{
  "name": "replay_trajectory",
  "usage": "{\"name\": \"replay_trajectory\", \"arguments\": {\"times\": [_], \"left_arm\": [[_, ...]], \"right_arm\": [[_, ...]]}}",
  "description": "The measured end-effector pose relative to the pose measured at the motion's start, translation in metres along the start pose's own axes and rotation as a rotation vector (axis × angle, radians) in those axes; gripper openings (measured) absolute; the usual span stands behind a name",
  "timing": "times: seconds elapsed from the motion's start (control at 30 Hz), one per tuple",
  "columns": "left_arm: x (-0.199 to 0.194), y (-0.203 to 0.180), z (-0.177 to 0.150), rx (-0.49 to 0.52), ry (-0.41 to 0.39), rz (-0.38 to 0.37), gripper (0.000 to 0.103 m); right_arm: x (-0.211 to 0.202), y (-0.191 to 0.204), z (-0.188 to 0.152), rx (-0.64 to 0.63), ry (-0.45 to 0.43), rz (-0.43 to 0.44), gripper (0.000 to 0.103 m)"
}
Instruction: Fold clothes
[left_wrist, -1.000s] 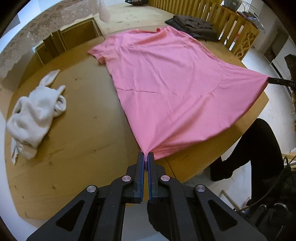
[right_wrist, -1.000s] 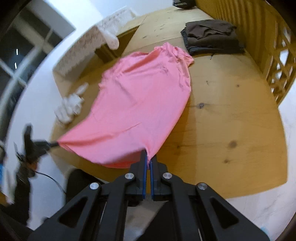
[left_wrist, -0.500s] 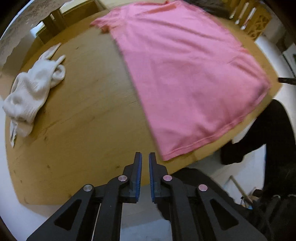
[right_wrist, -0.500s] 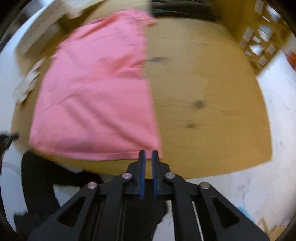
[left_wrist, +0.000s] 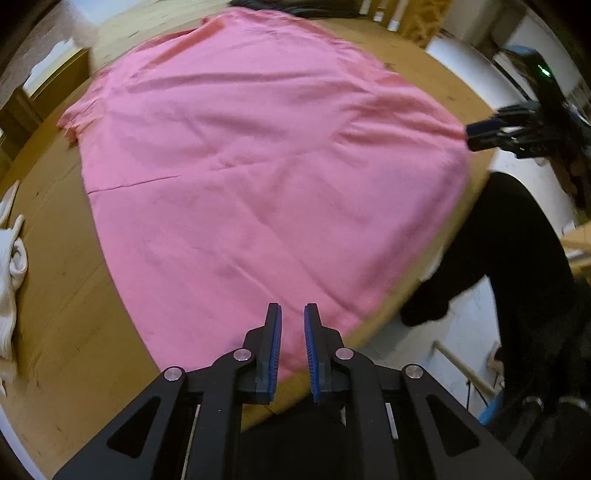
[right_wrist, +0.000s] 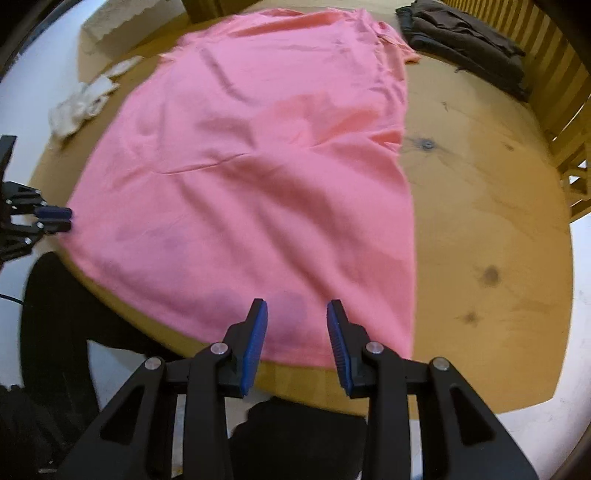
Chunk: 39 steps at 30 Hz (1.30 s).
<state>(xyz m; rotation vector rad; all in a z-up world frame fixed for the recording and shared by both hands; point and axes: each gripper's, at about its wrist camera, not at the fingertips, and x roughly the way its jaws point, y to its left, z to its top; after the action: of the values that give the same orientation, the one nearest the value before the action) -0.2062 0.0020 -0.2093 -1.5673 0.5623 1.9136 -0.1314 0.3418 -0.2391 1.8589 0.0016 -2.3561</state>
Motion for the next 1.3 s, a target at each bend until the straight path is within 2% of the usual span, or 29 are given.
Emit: {"name": "replay_trajectory", "arguments": {"times": [0.13,0.33,0.5,0.6,0.7,0.8,0.93,1.1,1.23,1.3], "left_arm": [[0.016,0.014,-0.001,-0.013,0.038,0.029,0.012],[0.020,0.019,-0.010,-0.019,0.044,0.016,0.012],[0.016,0.020,-0.021,-0.013,0.064,0.004,0.011],[0.006,0.023,-0.028,-0.019,0.062,0.008,0.013],[-0.020,0.038,-0.018,-0.050,-0.003,0.000,0.013],[-0.042,0.068,0.014,-0.084,-0.093,0.043,0.013],[-0.051,0.118,0.083,-0.112,-0.192,0.102,0.013],[-0.021,0.176,0.176,-0.086,-0.233,0.138,0.013],[0.014,0.219,0.248,-0.095,-0.219,0.134,0.012],[0.030,0.236,0.277,-0.113,-0.208,0.098,0.011]], "right_arm": [[0.016,0.001,0.000,-0.015,0.037,-0.030,0.033],[0.021,0.007,-0.007,-0.036,0.061,-0.038,0.034],[0.019,0.010,-0.009,-0.038,0.115,-0.019,0.033],[-0.003,0.003,0.005,0.025,0.026,0.019,0.033],[-0.030,-0.001,0.040,0.060,-0.112,0.051,0.032],[-0.043,-0.007,0.094,0.088,-0.238,0.059,0.032],[-0.028,-0.018,0.172,0.104,-0.310,0.071,0.032],[0.012,-0.036,0.262,0.116,-0.316,0.072,0.032],[0.053,-0.058,0.307,0.146,-0.244,0.056,0.032],[0.066,-0.067,0.319,0.174,-0.213,0.049,0.032]]}}
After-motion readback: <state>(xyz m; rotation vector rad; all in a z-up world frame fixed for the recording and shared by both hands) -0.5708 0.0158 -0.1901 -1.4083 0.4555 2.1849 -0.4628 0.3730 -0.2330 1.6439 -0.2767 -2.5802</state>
